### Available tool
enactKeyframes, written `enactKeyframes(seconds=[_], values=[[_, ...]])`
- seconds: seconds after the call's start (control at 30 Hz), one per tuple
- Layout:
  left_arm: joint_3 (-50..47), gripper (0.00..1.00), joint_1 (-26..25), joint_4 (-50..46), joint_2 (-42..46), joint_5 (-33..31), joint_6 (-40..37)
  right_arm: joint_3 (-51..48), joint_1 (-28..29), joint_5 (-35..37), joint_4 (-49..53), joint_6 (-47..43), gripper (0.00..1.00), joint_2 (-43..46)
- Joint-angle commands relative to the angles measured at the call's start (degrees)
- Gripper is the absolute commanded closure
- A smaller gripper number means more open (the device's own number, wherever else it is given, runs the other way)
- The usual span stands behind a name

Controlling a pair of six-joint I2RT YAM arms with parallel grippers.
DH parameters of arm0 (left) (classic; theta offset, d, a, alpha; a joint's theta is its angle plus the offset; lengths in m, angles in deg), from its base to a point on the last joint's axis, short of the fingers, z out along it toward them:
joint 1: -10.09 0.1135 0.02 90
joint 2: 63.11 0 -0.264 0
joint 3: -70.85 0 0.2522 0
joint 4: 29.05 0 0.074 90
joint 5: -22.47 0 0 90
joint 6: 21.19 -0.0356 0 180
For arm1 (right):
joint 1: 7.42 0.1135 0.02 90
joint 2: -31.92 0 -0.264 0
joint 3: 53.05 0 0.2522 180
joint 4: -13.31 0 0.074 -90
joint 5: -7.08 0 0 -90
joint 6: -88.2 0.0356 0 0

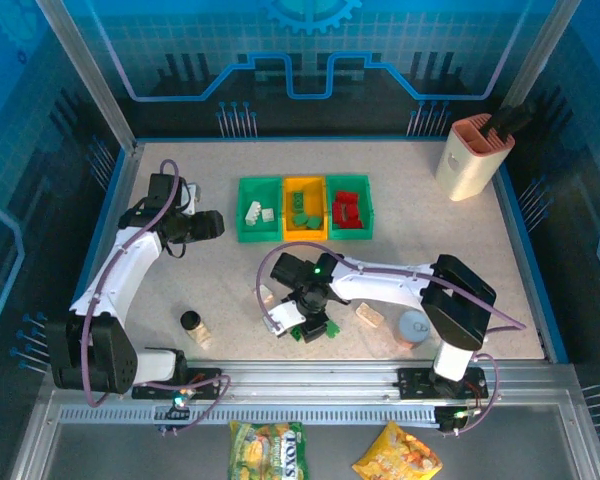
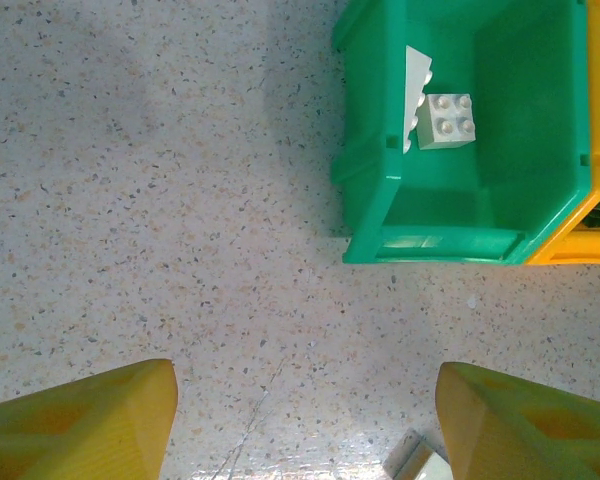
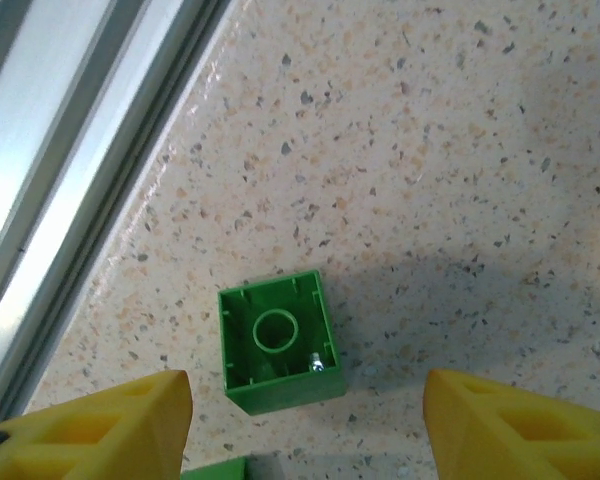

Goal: Sort the legos into containers by color
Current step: Pick up the lego from the bottom-center of the table.

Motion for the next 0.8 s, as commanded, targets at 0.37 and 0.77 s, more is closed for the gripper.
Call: enactKeyframes(seconds=[0.37, 0.77], values=[[-0.2, 0.30, 0.6, -0.8, -0.6, -0.6, -1.2, -0.6, 3.1, 4.1, 1.8, -0.2, 0.40, -3.1], [-0.1, 0.30, 0.6, -1.0, -0.8, -0.7, -1.3, -0.5, 3.1, 3.6, 2.3, 1.2, 0.55, -5.2]])
